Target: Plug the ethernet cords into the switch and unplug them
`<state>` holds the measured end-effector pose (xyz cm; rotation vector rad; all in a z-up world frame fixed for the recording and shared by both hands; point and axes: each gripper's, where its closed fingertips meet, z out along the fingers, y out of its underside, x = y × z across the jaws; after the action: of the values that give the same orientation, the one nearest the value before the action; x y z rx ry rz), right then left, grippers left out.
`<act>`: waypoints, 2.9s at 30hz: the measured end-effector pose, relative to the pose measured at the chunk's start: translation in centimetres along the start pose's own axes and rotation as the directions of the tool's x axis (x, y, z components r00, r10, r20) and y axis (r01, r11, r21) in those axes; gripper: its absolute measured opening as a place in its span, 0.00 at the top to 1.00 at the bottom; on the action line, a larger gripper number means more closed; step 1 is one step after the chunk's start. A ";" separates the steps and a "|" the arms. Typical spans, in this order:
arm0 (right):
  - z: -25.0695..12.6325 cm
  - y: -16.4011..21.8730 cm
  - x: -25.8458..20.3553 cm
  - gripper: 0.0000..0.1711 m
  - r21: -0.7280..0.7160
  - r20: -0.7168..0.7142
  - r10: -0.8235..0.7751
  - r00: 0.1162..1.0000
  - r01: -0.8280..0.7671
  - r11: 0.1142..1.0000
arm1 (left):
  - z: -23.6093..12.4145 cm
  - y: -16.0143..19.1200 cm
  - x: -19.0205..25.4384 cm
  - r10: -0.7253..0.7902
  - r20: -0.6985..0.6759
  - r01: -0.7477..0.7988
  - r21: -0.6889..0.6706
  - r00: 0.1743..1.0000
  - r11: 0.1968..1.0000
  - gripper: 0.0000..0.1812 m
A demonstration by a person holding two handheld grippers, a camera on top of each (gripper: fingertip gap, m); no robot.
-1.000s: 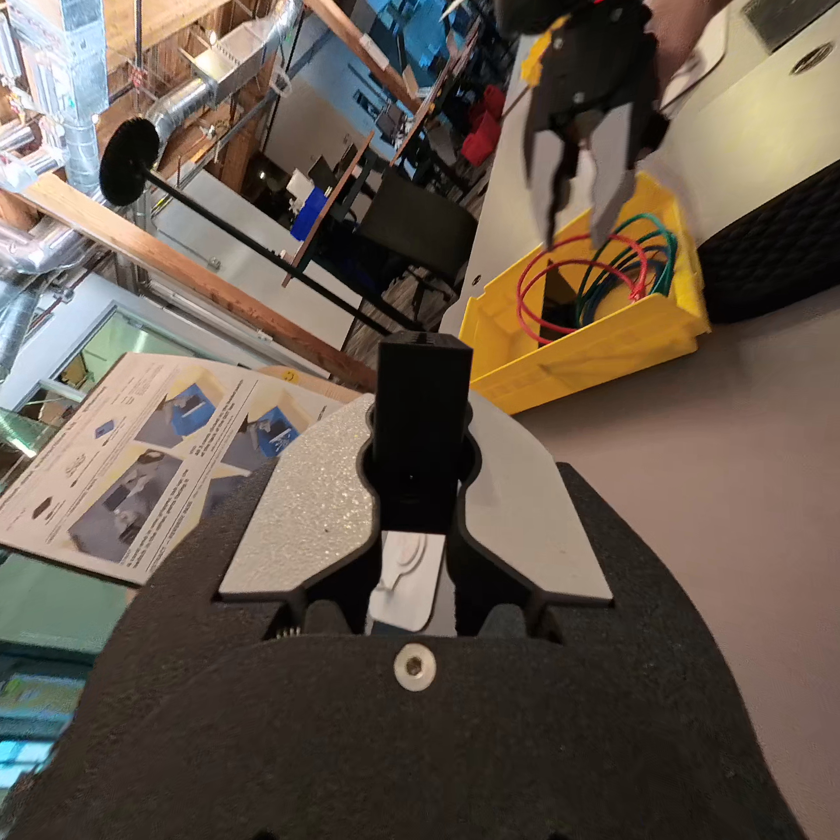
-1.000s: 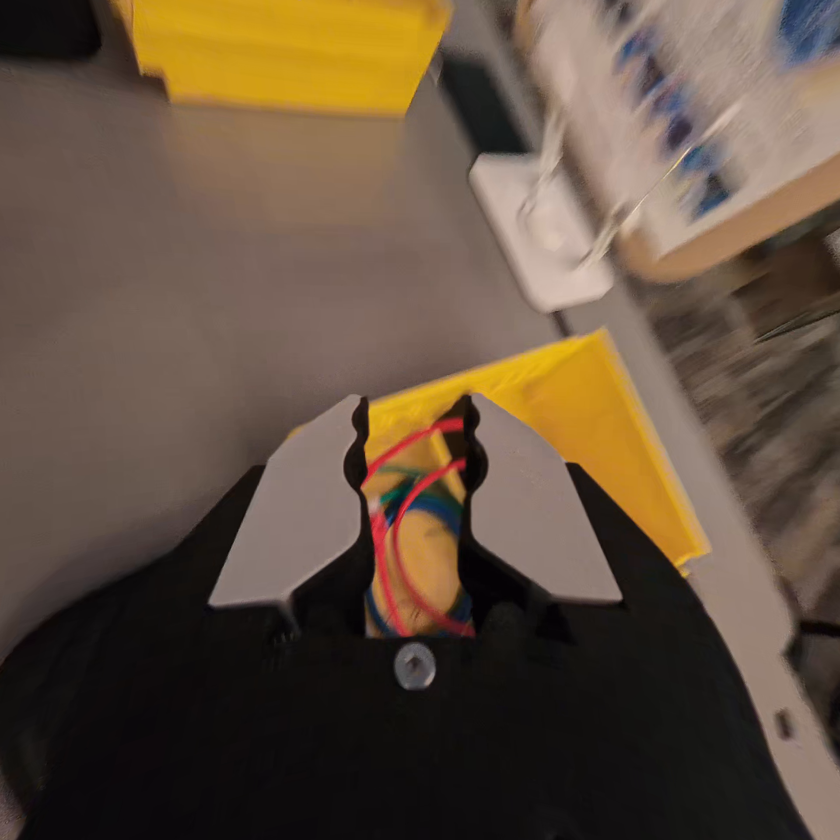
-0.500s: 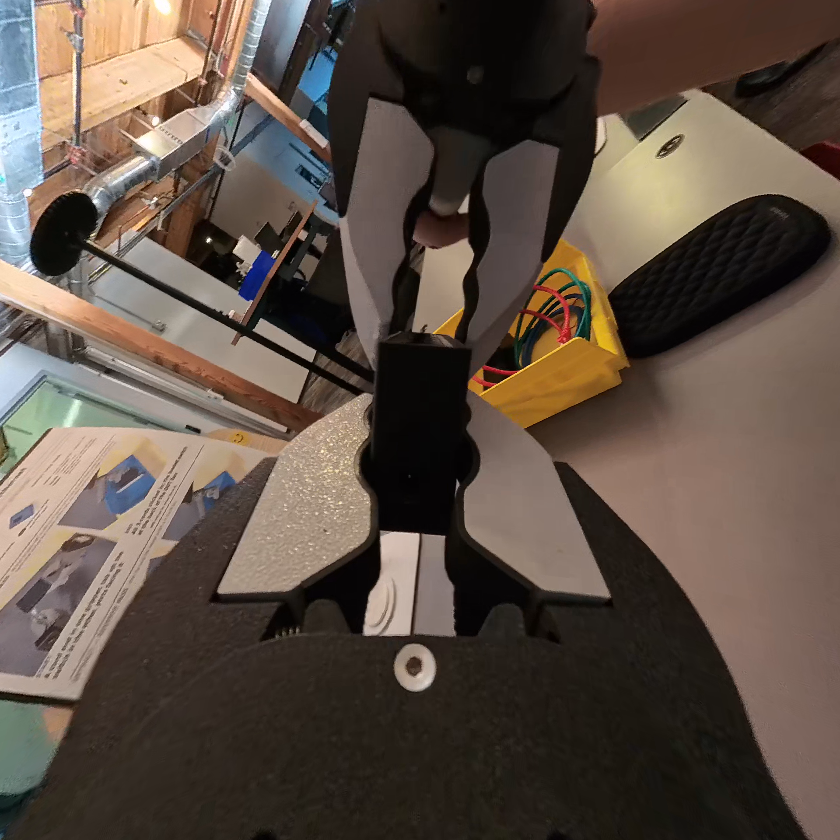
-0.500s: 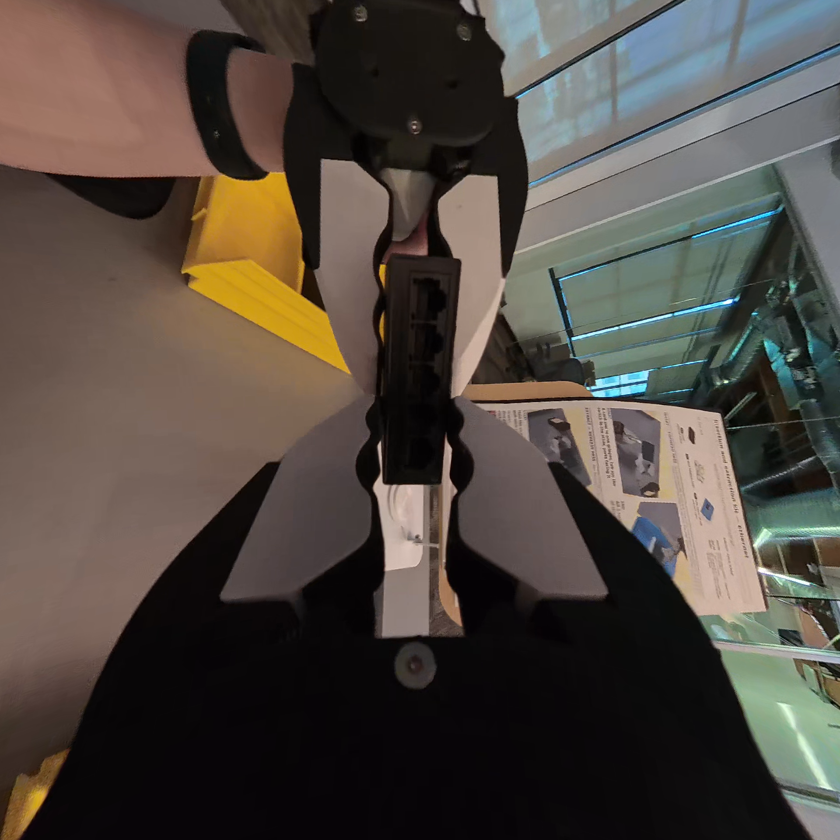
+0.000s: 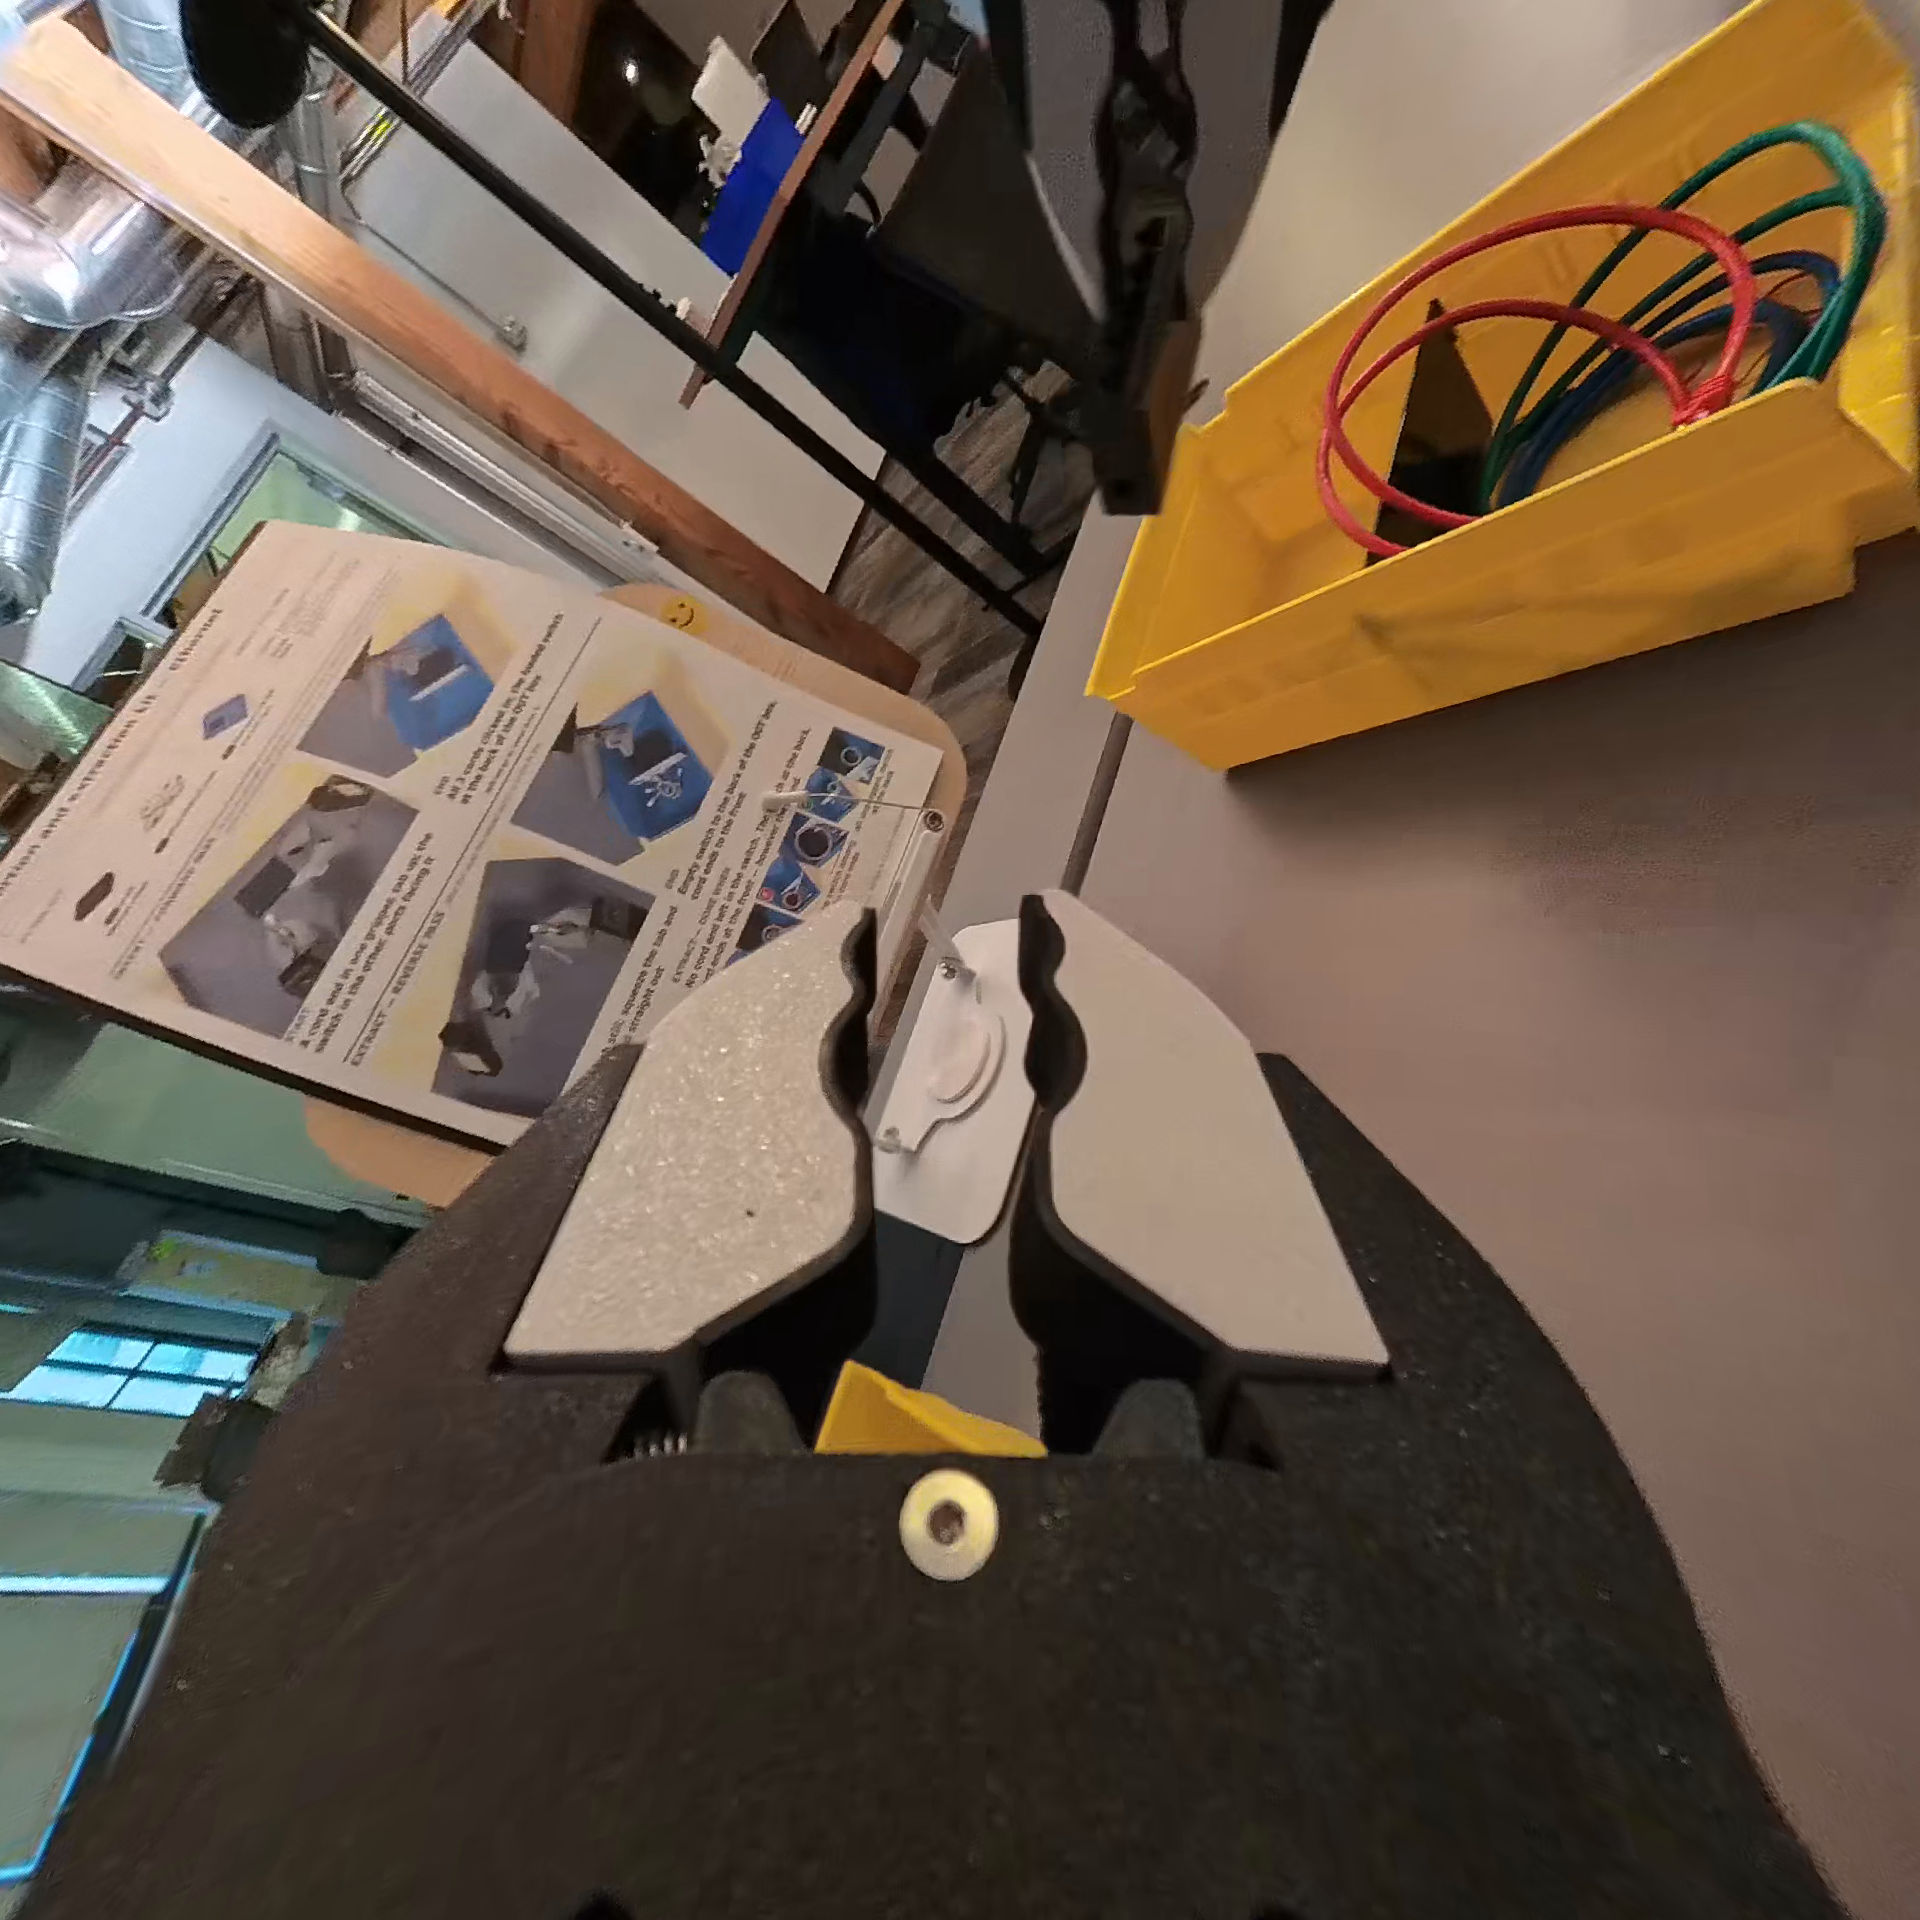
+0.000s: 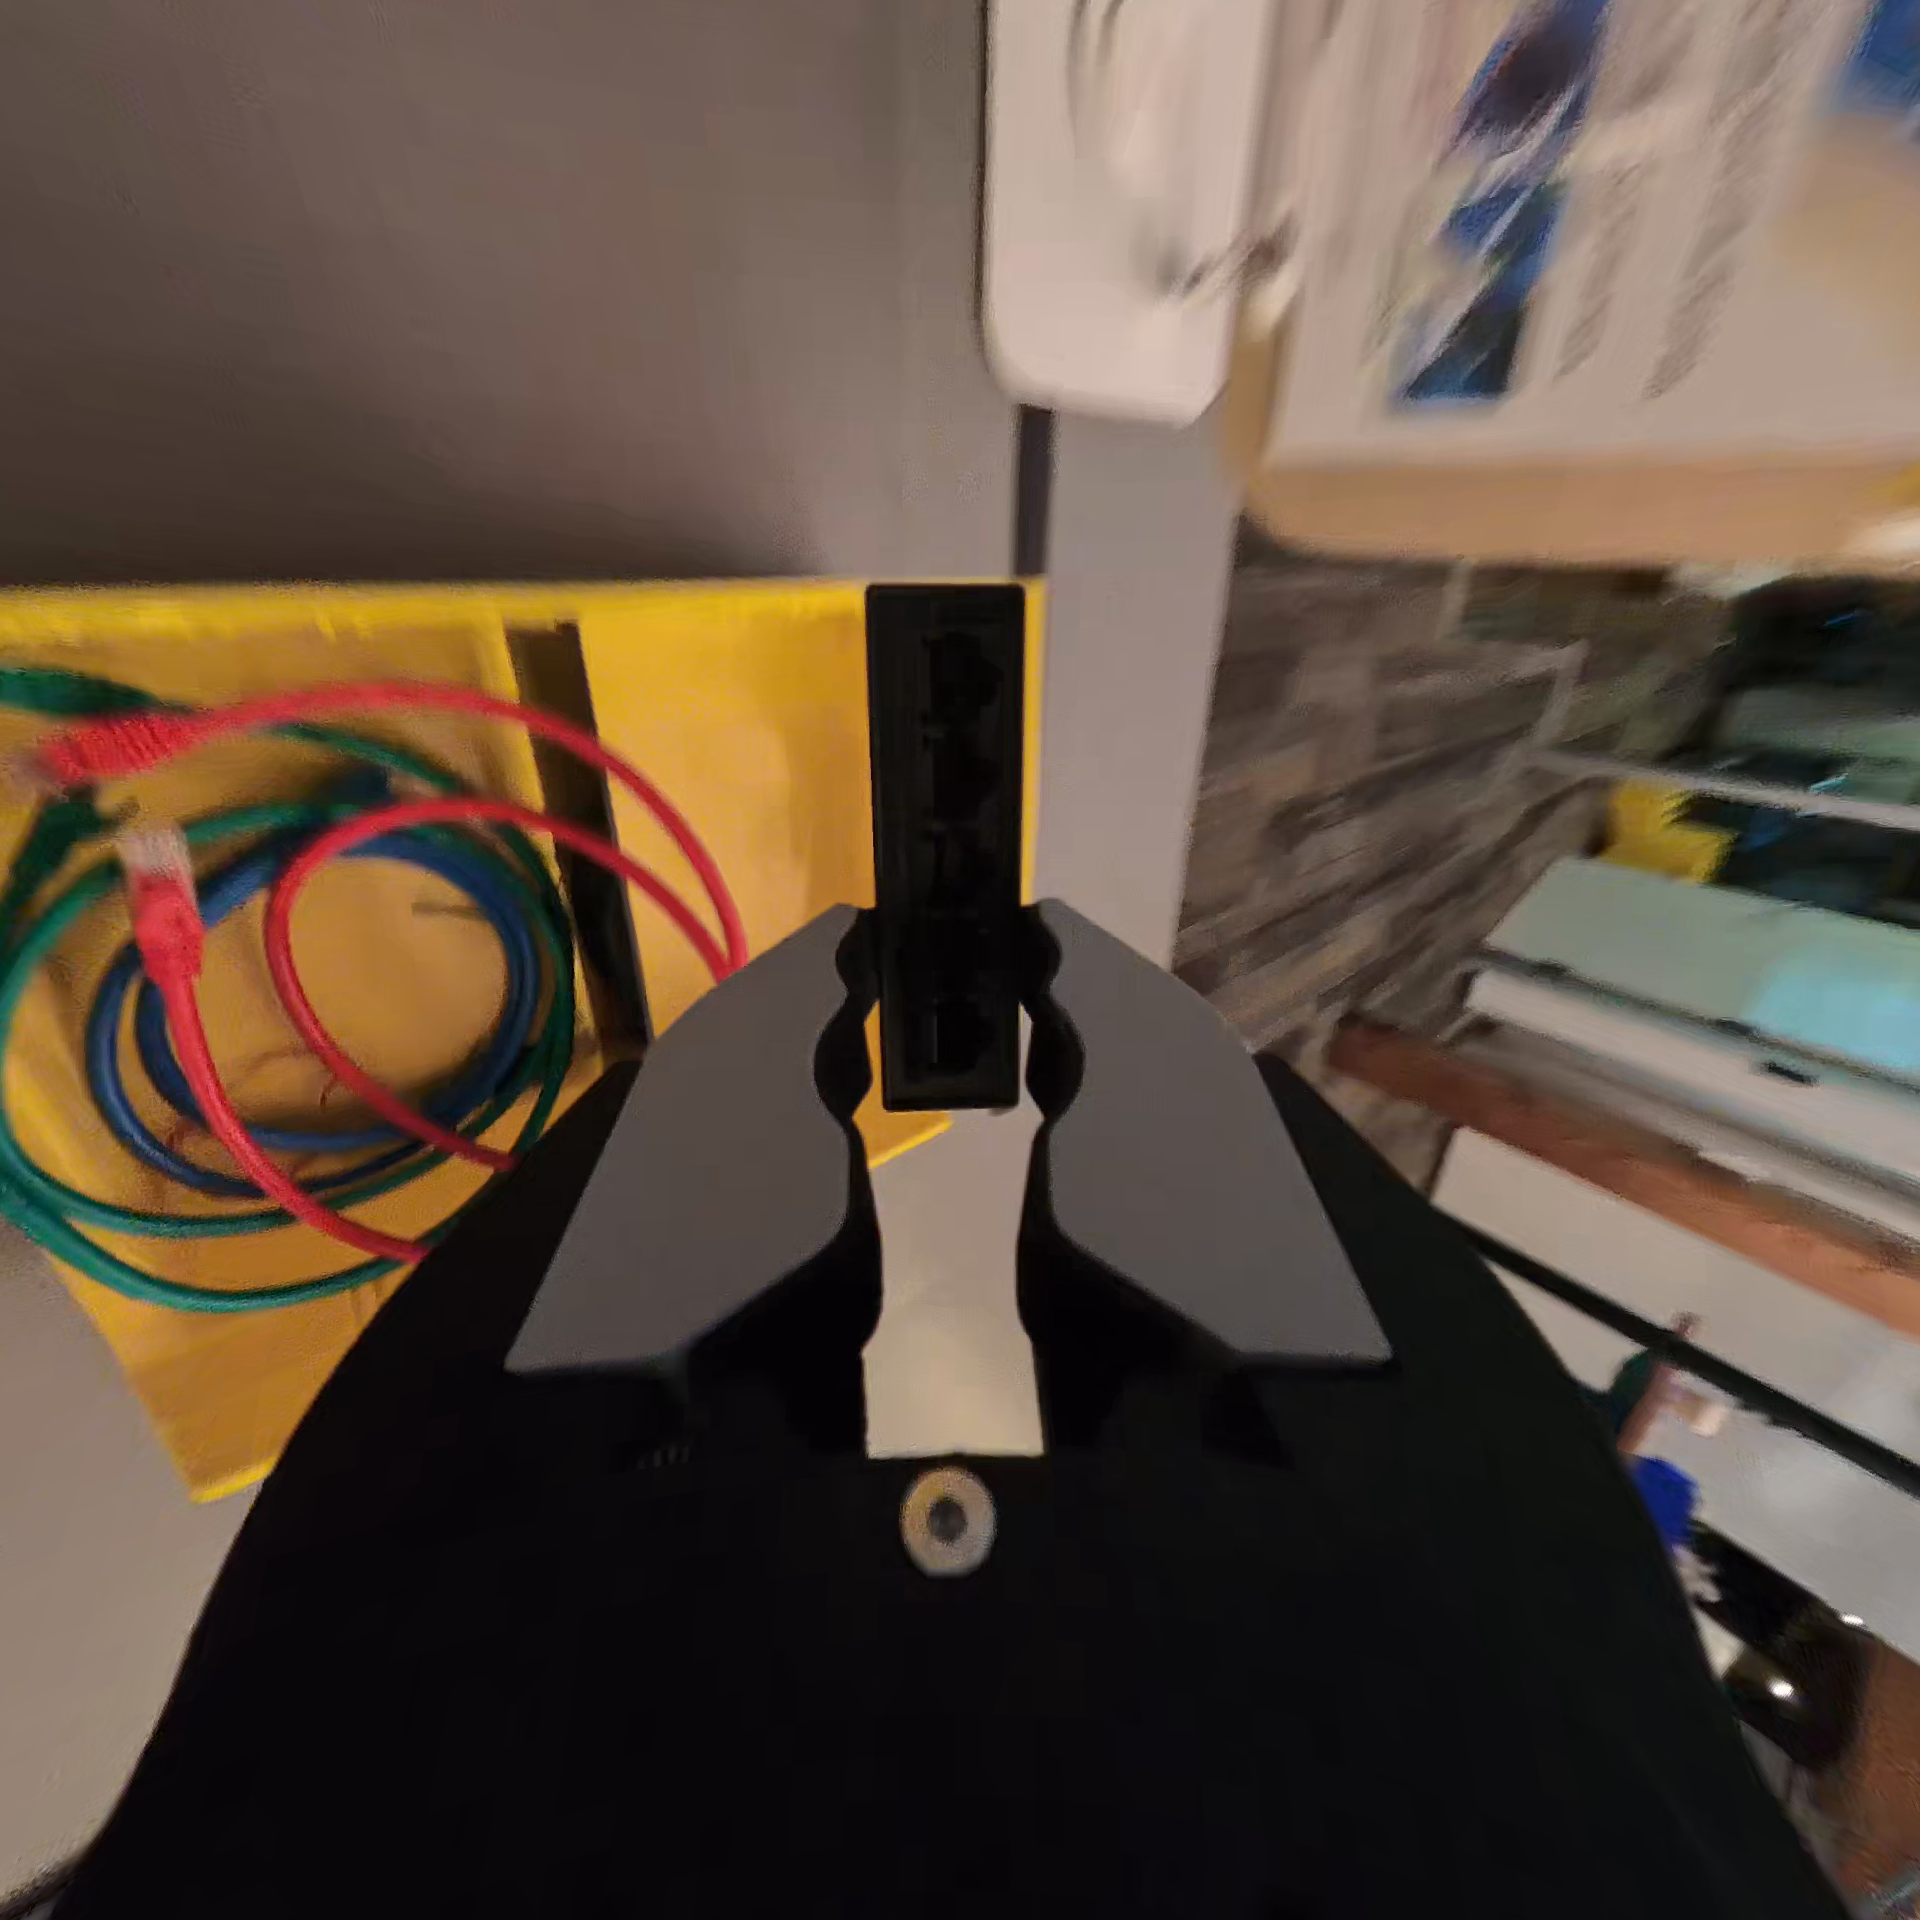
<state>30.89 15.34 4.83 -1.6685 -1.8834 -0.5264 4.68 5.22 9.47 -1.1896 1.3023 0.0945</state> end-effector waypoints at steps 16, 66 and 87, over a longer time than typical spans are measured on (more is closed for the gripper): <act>14.6 8.3 -6.1 0.83 -0.091 0.459 0.127 0.879 -0.096 0.991 | 0.5 0.6 -1.2 -0.048 0.047 0.048 -0.008 0.998 0.999 0.88; 6.3 16.0 -17.5 0.87 -0.435 0.104 0.980 0.170 -0.878 0.199 | -21.1 27.8 -0.3 -0.775 0.514 0.889 -0.438 0.369 0.132 0.68; 5.2 14.6 -17.3 0.89 -0.442 0.188 0.980 0.060 -0.886 0.139 | -19.4 31.8 6.6 -0.760 0.428 0.688 -0.725 0.489 0.035 0.89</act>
<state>45.66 7.49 -11.27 -2.8782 -0.4290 0.3153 -26.74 2.45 -11.38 -2.6908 0.4207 -0.1045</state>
